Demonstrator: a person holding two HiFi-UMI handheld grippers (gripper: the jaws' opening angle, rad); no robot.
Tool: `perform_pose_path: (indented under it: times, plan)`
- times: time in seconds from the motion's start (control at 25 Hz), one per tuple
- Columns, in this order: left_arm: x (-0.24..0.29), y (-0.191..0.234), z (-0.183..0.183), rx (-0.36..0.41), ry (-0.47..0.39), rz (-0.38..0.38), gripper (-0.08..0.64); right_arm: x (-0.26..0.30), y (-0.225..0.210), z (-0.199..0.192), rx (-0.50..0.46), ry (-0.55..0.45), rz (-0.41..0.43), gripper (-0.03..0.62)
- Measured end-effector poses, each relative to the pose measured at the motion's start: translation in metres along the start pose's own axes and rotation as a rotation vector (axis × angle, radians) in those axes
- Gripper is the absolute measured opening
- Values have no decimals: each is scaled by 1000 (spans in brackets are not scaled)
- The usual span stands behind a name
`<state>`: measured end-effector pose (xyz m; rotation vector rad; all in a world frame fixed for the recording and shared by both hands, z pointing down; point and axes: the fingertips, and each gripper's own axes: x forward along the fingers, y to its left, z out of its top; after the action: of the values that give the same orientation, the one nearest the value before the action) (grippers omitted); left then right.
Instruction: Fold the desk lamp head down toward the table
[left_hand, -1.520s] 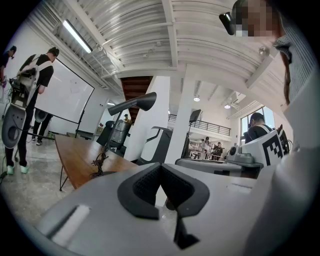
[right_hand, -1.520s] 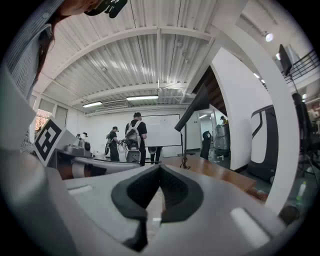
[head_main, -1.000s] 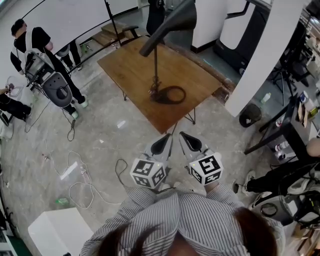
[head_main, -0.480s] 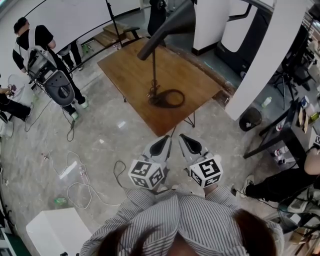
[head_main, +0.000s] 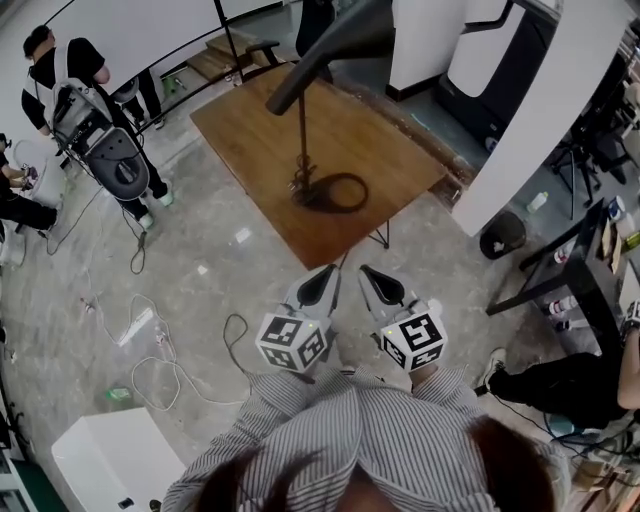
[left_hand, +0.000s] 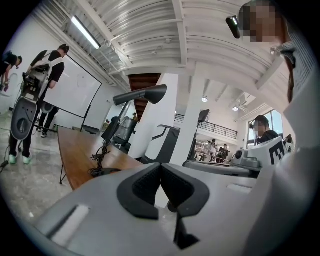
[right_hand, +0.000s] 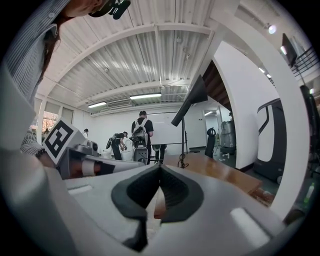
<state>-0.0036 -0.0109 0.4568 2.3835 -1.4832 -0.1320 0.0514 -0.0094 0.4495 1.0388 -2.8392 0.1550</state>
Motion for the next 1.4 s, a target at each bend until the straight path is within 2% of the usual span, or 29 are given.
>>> perform_pose_path:
  times: [0.12,0.44,0.72,0.92,1.0,1.12,1.4]
  plan:
    - [14,19,9,15,-12,6,5,18,-9,4,-7,1,8,0]
    - [64,78,41,27,-19,-13,5,94,-46,25,-30,-10,-44,0]
    - [109,120,69,97,-1,-75,5,149,-75,46,-21,-48,-90,0]
    - [131,147,77,159,3,-45,6,166,-90,60,-51,-81,-101,0]
    - [139,158,81,184,7,-30,16,165,-102,76,-65,-128,-115,1]
    - [151,173,88,202,14,-8,66,163,-122,103,-94,-190,-118,2]
    - [177,192,107,221,9,28,133,152,-177,181,-218,-294,-156,25]
